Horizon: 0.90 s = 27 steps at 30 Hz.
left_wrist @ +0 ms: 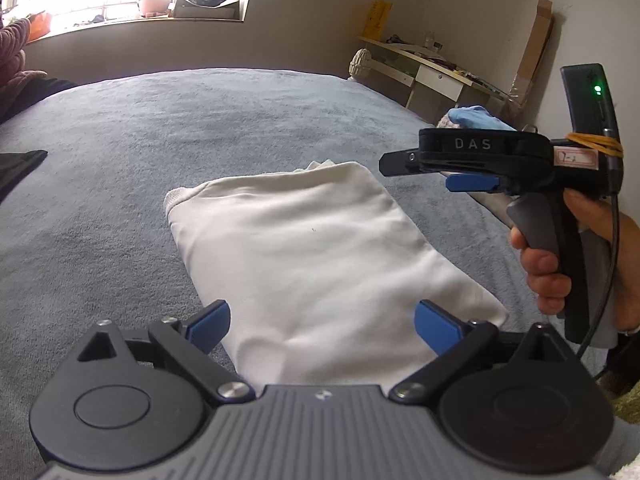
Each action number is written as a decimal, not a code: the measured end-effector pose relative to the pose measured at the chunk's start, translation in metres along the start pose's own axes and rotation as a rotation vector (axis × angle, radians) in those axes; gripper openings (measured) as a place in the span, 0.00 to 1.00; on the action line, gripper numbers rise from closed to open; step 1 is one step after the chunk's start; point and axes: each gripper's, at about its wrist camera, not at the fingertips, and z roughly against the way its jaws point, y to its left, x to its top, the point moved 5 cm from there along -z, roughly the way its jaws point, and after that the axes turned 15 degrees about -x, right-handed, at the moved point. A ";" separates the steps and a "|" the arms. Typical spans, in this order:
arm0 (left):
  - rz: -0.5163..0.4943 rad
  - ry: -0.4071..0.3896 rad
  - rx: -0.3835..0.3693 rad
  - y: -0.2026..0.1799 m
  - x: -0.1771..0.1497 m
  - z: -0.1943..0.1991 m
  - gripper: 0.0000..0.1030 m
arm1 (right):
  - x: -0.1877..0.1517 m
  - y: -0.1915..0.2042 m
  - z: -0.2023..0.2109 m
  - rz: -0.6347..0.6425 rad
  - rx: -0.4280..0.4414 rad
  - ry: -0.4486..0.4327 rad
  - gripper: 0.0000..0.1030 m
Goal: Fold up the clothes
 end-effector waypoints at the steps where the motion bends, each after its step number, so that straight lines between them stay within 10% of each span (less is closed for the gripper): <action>1: 0.000 0.000 0.003 0.000 0.000 0.000 0.98 | -0.001 0.001 0.001 0.007 -0.008 -0.006 0.99; 27: -0.029 0.015 0.206 0.009 -0.001 -0.002 1.00 | -0.003 0.002 0.010 0.048 -0.096 -0.079 0.99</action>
